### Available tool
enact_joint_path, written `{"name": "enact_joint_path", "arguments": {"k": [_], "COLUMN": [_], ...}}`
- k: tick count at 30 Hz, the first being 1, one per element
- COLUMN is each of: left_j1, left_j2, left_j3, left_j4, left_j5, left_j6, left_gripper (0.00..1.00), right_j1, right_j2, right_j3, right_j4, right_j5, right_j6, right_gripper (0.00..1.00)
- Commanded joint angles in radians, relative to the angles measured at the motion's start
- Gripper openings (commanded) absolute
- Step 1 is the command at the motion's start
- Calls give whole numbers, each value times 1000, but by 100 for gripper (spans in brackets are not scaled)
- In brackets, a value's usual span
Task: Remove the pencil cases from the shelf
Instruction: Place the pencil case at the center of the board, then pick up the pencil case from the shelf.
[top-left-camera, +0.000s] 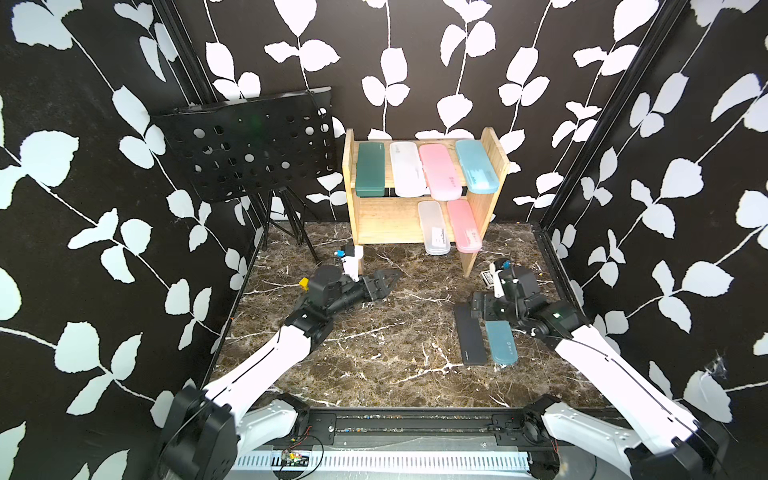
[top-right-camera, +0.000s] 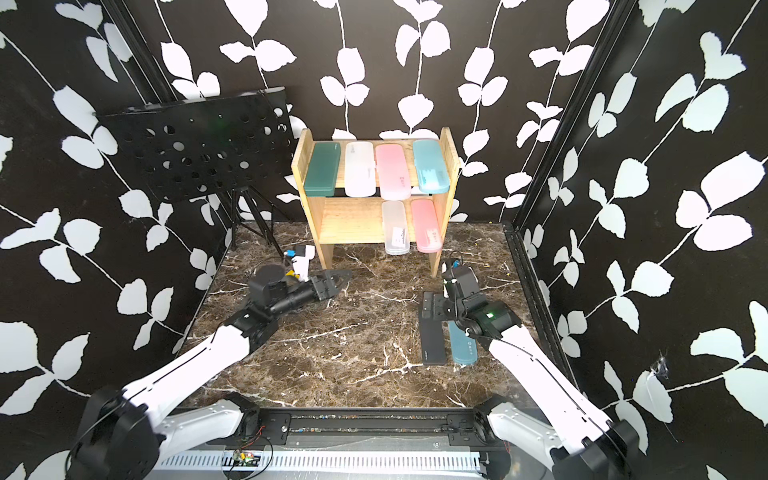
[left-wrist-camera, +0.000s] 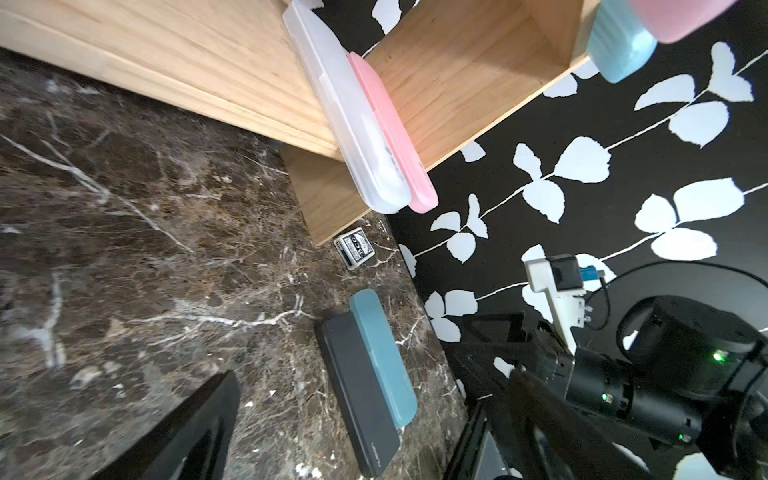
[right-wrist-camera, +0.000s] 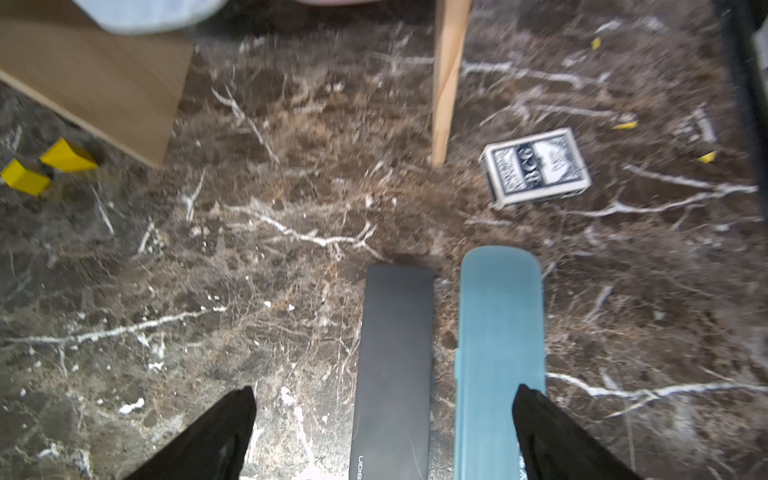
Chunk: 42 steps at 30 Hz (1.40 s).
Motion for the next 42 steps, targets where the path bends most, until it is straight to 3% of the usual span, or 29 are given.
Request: {"name": "enact_joint_path", "arguments": {"k": [1,13,20,36,42], "left_j1": [-33,-75,-75,-105,-106], "left_j2": [90,423,552,672,680], "left_j3": [107,278,405,502,498], "left_j4": [64,335,344,356,350], "left_j5": [42,-32,-22,9,13], "left_j6": [-76,-152,-183,-218,-234], "left_gripper": [99,98,95,73,52], "right_j1": [-11,-22,-33,-81,-84], "right_j2": [-16,-62,-77,-83,-83], "right_j3": [56,28,23,24,31], "right_j4": [-64,-69,-101,-113,-122], "right_j5": [34,42,44,8,7], "right_j6": [38,35,8,-15,-11], "right_gripper": [100,99,100,99,100]}}
